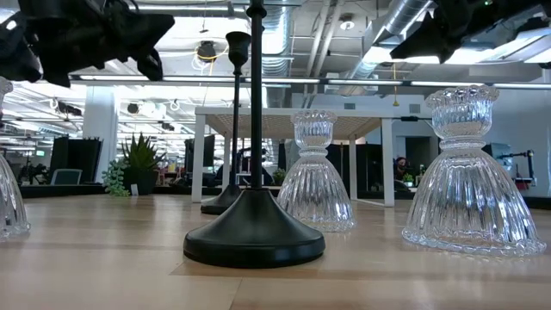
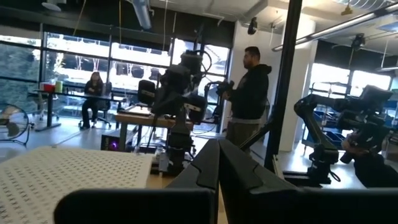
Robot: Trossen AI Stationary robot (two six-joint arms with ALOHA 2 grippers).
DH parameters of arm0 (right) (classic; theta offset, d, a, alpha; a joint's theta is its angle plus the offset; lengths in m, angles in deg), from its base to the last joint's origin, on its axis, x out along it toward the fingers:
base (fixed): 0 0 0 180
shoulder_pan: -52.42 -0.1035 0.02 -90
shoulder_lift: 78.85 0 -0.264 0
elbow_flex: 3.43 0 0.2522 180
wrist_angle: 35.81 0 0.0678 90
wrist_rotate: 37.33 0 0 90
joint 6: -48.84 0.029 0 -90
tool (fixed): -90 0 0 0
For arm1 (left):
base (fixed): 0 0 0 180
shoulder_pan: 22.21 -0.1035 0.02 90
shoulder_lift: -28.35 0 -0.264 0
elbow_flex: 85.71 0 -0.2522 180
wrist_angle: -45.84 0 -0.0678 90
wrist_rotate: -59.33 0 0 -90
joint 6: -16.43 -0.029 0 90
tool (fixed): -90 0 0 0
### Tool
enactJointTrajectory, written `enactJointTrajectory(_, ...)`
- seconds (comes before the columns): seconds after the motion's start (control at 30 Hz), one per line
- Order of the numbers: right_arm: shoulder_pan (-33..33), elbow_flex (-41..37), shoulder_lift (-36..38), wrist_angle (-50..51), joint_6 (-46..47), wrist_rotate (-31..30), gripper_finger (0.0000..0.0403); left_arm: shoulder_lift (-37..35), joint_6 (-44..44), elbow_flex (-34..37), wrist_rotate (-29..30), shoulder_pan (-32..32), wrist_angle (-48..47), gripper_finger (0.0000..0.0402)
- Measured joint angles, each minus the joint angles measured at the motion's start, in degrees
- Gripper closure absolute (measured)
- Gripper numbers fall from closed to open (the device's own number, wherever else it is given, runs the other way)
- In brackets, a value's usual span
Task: Pick & Place candle stick holders
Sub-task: Put the top black candle holder on the shelf
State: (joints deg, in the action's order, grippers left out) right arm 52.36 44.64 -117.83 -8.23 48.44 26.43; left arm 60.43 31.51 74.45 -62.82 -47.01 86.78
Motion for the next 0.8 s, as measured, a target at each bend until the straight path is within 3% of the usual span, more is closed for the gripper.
enactJointTrajectory(0.53,0.0,0.0,0.0,-0.18,0.04,0.66,0.0403,0.81,-12.56,-0.02,24.92,20.86,-8.67,0.0399)
enactJointTrajectory(0.8,0.0,0.0,0.0,-0.16,0.03,0.66,0.0403,5.58,-19.41,-1.17,35.21,31.23,-9.91,0.0399)
